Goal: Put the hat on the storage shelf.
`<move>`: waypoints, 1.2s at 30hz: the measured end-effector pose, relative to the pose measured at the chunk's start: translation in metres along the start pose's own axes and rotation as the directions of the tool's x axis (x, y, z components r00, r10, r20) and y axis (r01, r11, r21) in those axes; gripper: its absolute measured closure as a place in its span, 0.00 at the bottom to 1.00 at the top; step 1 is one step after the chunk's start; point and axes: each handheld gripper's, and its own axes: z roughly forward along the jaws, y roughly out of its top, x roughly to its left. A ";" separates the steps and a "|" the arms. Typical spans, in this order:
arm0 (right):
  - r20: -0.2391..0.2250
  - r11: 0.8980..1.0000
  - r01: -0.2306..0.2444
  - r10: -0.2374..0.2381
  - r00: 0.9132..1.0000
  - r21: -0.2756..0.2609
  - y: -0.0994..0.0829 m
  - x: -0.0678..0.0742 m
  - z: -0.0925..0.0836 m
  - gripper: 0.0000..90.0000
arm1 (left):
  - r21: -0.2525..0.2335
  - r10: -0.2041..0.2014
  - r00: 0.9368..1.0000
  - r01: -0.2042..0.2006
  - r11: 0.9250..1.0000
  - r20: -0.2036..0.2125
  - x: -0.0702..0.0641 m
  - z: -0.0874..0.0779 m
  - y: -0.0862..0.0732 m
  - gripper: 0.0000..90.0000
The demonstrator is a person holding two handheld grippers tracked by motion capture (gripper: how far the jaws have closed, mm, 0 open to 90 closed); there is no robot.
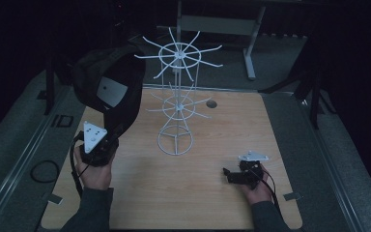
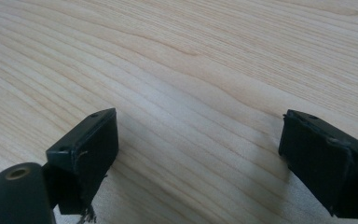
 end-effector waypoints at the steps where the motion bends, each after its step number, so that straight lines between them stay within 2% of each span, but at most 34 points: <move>1: 0.000 1.000 0.000 0.000 1.000 0.000 0.000 0.000 0.000 0.13 | -0.003 0.004 1.000 -0.004 1.000 -0.002 -0.001 0.000 0.000 0.96; 16: 0.000 1.000 0.000 0.000 1.000 0.001 0.000 0.000 0.000 0.13 | -0.009 0.048 0.999 -0.048 0.999 -0.009 -0.008 -0.002 0.002 0.96; 36: 0.000 1.000 0.000 0.000 1.000 0.000 0.000 0.000 0.000 0.13 | -0.015 0.082 0.997 -0.082 0.997 -0.015 -0.015 0.000 -0.002 0.96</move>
